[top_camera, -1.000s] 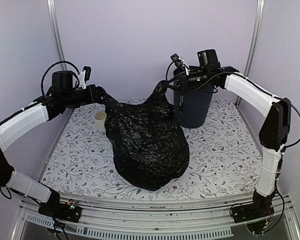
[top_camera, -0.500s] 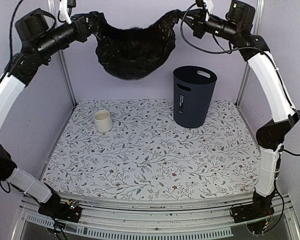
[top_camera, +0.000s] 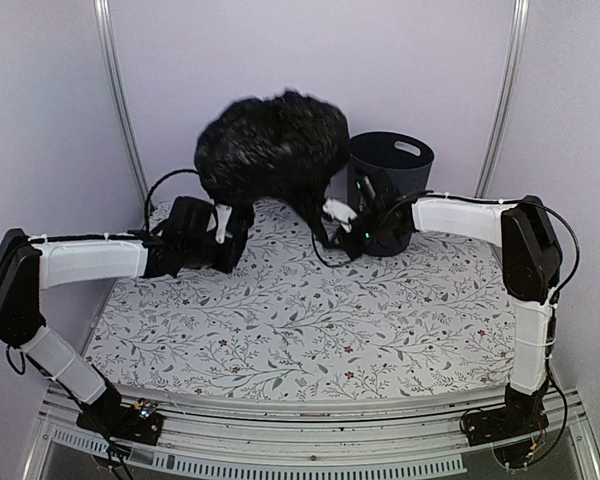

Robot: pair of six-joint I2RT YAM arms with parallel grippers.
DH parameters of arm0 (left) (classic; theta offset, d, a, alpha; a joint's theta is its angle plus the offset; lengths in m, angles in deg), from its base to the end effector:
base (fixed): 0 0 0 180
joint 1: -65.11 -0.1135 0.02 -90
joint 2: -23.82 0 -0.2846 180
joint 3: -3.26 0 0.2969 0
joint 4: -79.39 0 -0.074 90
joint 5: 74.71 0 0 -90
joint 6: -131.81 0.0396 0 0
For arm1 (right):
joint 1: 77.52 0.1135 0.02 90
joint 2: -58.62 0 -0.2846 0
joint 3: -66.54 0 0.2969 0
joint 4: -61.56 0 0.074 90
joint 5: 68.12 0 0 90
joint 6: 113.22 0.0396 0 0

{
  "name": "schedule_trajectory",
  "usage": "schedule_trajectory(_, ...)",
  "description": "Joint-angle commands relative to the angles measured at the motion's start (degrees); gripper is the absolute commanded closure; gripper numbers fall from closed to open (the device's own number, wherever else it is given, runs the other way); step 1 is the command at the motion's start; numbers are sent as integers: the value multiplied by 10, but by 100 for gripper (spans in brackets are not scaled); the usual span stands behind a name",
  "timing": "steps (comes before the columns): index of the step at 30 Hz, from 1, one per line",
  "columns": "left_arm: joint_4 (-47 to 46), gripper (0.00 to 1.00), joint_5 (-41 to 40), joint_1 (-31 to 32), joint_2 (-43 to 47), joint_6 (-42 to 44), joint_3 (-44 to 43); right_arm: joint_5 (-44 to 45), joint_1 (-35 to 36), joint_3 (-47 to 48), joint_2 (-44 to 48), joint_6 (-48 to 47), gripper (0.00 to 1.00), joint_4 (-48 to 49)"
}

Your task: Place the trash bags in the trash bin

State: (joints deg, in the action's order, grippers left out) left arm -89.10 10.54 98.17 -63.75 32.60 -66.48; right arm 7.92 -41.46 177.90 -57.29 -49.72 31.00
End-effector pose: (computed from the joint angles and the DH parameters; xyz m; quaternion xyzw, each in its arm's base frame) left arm 0.3282 -0.2097 0.2513 0.1577 0.8481 -0.1486 0.4835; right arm 0.4247 0.3210 0.2813 -0.5052 0.7238 0.1456 0.4469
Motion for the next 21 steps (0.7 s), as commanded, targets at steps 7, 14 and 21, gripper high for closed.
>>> schedule_trajectory(7,8,100,-25,67,331,0,29,-373,-2,28,222,-49,99,-214)
schedule_trajectory(14,74,100,5,33,262,-63,-39,-413,-73,84,170,113,99,-126)
schedule_trajectory(21,75,100,130,-72,198,-143,-43,-310,-88,120,103,176,99,-90)
